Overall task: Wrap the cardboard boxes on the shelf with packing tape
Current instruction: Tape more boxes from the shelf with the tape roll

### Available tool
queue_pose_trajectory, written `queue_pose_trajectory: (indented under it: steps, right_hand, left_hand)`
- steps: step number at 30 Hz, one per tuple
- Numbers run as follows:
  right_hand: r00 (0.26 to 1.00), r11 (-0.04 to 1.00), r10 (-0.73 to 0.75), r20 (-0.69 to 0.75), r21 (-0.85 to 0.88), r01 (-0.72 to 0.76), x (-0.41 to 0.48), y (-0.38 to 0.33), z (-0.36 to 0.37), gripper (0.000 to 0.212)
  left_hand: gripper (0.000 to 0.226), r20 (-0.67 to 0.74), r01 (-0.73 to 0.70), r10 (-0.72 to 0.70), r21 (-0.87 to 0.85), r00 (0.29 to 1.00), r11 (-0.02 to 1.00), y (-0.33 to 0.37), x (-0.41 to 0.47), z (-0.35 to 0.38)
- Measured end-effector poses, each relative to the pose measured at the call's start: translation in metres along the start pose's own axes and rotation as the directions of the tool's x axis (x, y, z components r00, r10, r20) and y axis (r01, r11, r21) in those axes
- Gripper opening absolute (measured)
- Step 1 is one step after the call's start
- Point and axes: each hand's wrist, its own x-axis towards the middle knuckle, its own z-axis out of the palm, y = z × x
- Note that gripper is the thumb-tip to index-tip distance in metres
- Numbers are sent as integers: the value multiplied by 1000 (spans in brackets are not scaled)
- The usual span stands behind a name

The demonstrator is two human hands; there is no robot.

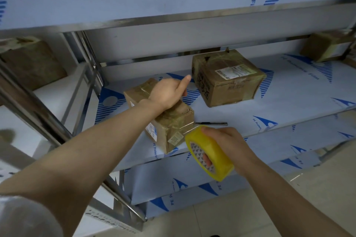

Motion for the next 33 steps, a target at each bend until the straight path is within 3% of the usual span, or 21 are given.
queue_pose_trajectory:
  steps: [5,9,13,18,23,27,31,33]
  right_hand:
    - [1000,999,9,13,-32,-8,3,-5,3,35]
    - [1000,998,12,15,-65,-11,11,0,5,50]
    - [1000,991,-17,-15,-130,15,19,3,7,51]
    - [1000,983,-21,-12,-182,18,22,0,8,57]
    - [1000,987,-11,-9,-163,9,34,-5,13,42]
    - [999,985,-35,14,-168,36,41,-10,16,29]
    - [1000,977,-19,21,-213,23,49,-14,18,31]
    - [999,973,-14,31,-228,21,52,-16,20,33]
  left_hand:
    - [72,105,19,-27,81,994,997,19,-4,28]
    - [65,51,37,-44,139,998,990,16,0,34]
    - [68,19,34,-36,117,999,993,16,2,36]
    - [68,129,-107,73,276,989,955,-15,12,10]
    - [67,204,-93,22,349,979,932,-28,16,11]
    - [77,231,17,-69,219,971,975,-37,30,-4]
    - [74,164,10,-87,423,983,906,-73,33,-25]
    - [71,168,57,-135,401,977,914,-81,26,-22]
